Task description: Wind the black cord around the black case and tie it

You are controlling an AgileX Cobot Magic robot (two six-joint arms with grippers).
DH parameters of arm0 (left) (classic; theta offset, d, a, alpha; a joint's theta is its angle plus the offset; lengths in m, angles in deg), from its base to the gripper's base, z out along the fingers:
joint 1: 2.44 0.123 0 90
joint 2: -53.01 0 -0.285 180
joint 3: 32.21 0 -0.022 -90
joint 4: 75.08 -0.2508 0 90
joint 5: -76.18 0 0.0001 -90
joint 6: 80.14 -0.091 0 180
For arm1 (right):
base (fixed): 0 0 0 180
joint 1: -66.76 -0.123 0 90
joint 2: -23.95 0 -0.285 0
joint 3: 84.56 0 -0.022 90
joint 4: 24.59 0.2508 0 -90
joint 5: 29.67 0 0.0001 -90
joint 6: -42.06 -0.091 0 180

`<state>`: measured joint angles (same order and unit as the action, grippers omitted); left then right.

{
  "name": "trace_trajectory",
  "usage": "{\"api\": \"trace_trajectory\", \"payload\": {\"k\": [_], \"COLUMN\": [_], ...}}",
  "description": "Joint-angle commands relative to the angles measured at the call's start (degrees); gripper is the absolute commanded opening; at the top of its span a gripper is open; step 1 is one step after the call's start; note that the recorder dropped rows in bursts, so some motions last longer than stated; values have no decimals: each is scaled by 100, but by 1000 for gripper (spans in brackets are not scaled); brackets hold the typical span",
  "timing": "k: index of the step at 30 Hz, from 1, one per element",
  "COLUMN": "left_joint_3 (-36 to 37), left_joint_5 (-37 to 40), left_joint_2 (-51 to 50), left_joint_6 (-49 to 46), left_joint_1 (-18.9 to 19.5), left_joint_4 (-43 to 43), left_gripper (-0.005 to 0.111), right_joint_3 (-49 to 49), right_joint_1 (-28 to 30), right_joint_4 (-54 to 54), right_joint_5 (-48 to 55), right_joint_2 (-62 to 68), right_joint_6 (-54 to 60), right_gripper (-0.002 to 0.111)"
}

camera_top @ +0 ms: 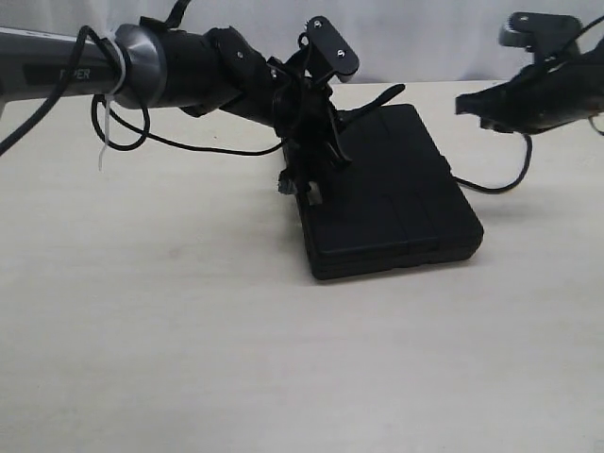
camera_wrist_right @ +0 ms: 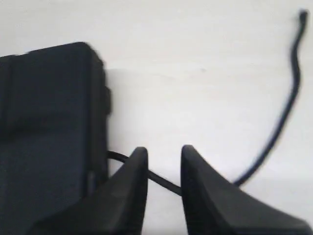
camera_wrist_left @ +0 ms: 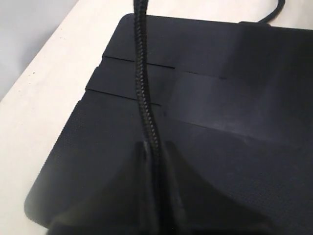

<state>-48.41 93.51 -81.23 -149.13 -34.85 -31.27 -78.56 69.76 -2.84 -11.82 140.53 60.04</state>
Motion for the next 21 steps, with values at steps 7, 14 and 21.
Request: {"api": "trace_trajectory", "payload": {"k": [7, 14, 21], "left_joint_3": [5, 5, 5], "left_joint_5": [311, 402, 500], "left_joint_2": [3, 3, 3], "left_joint_6": [-146, -146, -146], "left_joint_1": [-5, -5, -5], "left_joint_4": [38, 38, 38], "left_gripper": [0, 0, 0], "right_joint_3": [-502, -1524, -1810], "right_joint_1": [1155, 1086, 1070], "right_joint_4": [32, 120, 242], "right_joint_5": [462, 802, 1250], "right_joint_2": [1279, 1983, 2454], "right_joint_6": [-1033, -1172, -602], "right_gripper": [42, 41, 20]}}
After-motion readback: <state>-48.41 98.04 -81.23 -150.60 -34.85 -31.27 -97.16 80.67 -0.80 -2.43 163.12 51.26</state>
